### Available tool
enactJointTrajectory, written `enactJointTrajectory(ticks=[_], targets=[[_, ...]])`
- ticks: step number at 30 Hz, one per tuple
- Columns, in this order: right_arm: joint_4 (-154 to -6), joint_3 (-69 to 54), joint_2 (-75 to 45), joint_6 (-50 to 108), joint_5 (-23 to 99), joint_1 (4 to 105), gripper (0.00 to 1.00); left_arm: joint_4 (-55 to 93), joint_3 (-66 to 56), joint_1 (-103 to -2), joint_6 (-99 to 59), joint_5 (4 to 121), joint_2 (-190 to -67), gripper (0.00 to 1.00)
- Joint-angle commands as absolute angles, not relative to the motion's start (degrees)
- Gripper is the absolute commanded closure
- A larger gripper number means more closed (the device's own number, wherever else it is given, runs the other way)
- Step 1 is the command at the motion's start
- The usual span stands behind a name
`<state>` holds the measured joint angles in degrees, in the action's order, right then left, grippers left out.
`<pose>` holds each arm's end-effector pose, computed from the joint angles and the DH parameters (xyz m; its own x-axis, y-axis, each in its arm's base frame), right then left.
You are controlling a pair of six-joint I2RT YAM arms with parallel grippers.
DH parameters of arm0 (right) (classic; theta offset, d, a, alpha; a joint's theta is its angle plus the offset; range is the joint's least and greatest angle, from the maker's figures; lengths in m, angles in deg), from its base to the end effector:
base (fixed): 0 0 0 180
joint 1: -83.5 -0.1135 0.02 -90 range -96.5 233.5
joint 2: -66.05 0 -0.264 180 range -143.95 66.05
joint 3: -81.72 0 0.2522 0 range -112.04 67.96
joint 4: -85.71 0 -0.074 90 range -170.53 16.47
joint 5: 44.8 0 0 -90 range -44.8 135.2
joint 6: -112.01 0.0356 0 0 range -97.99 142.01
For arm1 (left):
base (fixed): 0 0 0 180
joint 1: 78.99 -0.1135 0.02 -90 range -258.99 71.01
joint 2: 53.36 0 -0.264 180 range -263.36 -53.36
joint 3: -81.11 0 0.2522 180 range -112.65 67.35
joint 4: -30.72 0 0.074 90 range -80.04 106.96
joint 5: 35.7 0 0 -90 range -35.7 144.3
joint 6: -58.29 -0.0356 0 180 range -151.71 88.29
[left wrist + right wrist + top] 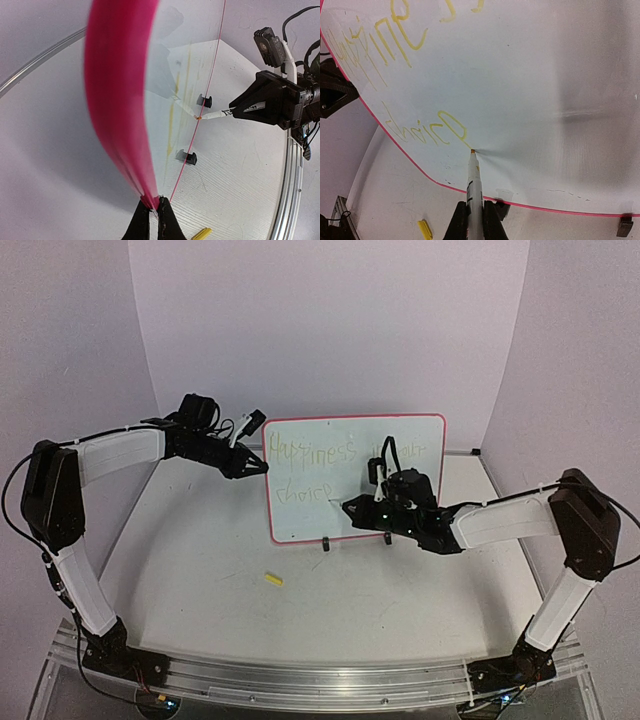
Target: Write a sentence on the whiteboard
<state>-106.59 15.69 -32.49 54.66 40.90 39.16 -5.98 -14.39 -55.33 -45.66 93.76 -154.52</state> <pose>0.2661 0.2638 0.2012 -0.6112 0.1549 -0.7762 -0.4959 0.6894 0.5281 0.3546 -0.1801 0.2793 -0.4206 0.3875 -0.8204 0.8669 0.4382 -0.2375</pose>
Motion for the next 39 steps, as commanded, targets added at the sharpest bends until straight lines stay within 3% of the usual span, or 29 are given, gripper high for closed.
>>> enactJointTrajectory(ticks=[1, 13, 22, 39], targets=[[-107.5, 15.8, -32.6, 55.1, 42.6, 39.6, 1.0, -5.4, -14.9, -54.5, -47.2, 94.7, -151.4, 1.0], [-106.1, 16.5, -28.3, 54.3, 47.6, 39.6, 1.0, -5.4, -14.8, -54.6, -47.2, 94.7, -151.3, 1.0], [-108.4, 18.0, -24.0, 51.3, 41.0, 40.0, 1.0, -5.3, -14.7, -54.6, -47.2, 94.6, -151.3, 1.0], [-108.9, 16.5, -27.2, 52.7, 38.2, 42.6, 1.0, -5.4, -14.7, -54.5, -47.3, 94.4, -151.6, 1.0]])
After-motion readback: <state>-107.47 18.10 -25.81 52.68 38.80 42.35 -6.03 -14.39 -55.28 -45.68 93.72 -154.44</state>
